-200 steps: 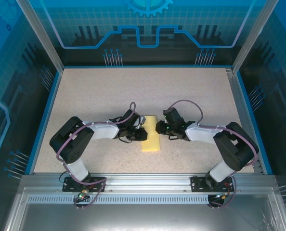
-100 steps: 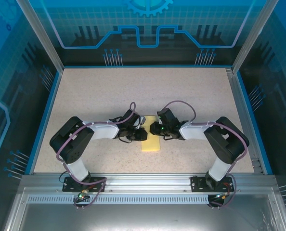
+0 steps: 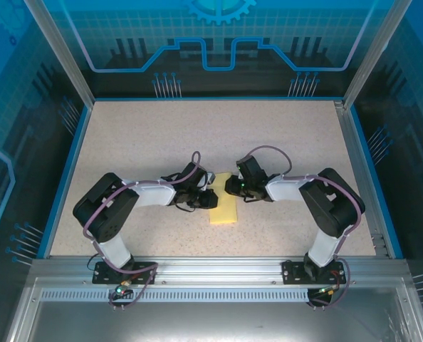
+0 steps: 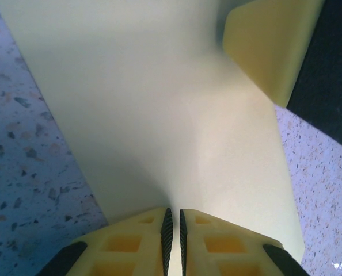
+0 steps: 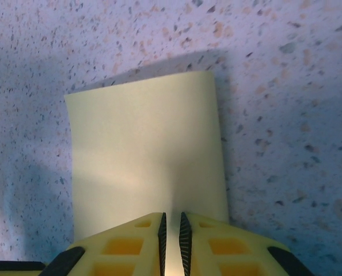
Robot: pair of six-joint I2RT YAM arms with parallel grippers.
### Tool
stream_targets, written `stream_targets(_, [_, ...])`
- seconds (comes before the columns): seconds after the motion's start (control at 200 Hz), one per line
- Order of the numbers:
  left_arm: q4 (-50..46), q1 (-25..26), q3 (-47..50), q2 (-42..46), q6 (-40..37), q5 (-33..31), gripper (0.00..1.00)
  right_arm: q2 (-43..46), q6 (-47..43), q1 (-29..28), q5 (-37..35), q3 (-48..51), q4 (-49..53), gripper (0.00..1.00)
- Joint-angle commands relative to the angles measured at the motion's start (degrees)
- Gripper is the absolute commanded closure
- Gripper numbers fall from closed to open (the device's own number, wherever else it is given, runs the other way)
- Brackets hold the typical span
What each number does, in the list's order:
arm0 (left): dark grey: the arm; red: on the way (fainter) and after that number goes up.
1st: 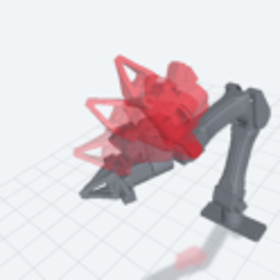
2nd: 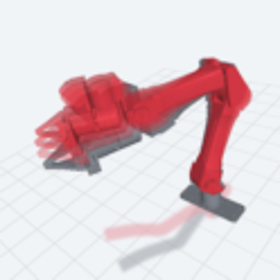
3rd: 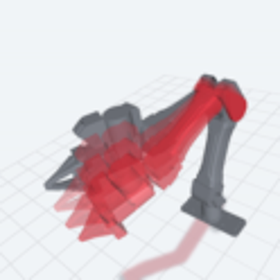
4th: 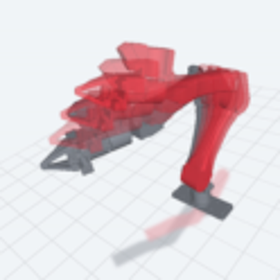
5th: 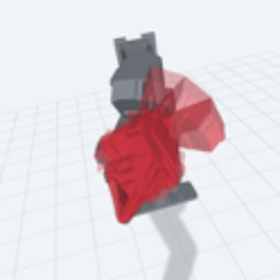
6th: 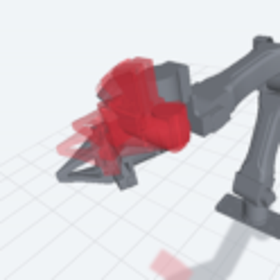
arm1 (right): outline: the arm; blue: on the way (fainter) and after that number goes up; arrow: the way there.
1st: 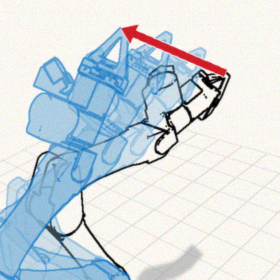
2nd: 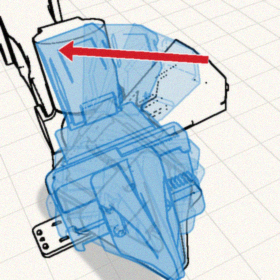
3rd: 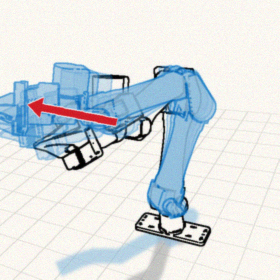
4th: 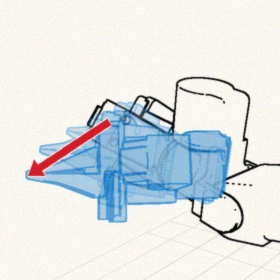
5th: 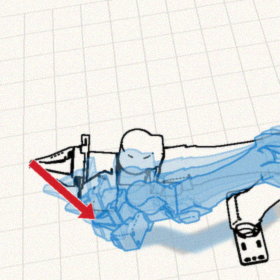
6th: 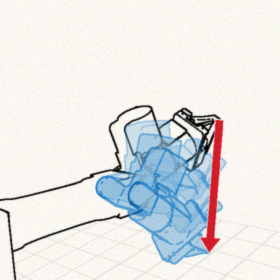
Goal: Fold a paper plane with a square sheet of paper (pick it up from the middle)
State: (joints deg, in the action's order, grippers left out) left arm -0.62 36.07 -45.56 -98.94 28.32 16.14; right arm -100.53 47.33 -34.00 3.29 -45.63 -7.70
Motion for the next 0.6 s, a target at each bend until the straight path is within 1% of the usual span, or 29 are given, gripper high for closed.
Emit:
stream_targets(0.0, [-7.2, -0.1, 2.8, -0.7, -1.7, -3.5, 0.83, -0.9, -0.8, 3.8, -6.7, 1.4, 3.2, 0.82])
stream_targets(0.08, [-7.4, -0.1, 2.8, -0.6, -1.8, -3.5, 0.83, -0.6, -1.1, 4.8, -6.9, 1.6, 3.3, 0.82])
stream_targets(0.2, [-7.6, -0.2, 2.8, -0.5, -2.0, -3.7, 0.83, 1.8, -1.5, 5.6, -4.9, 2.9, 1.9, 0.82])
stream_targets(0.38, [-7.4, -0.2, 2.1, -1.8, -1.9, -3.1, 0.83, 6.0, -2.0, 3.3, -3.0, 3.1, 2.3, 0.82])
stream_targets(0.5, [-7.4, -0.2, 1.7, -2.0, -1.8, -3.1, 0.83, 8.8, -0.5, 1.5, -2.0, 3.5, 1.7, 0.82])
stream_targets(0.595, [-7.5, -0.2, 1.6, -2.0, -1.8, -3.0, 0.83, 9.1, 0.8, 0.0, -0.5, 3.5, 0.1, 0.82])
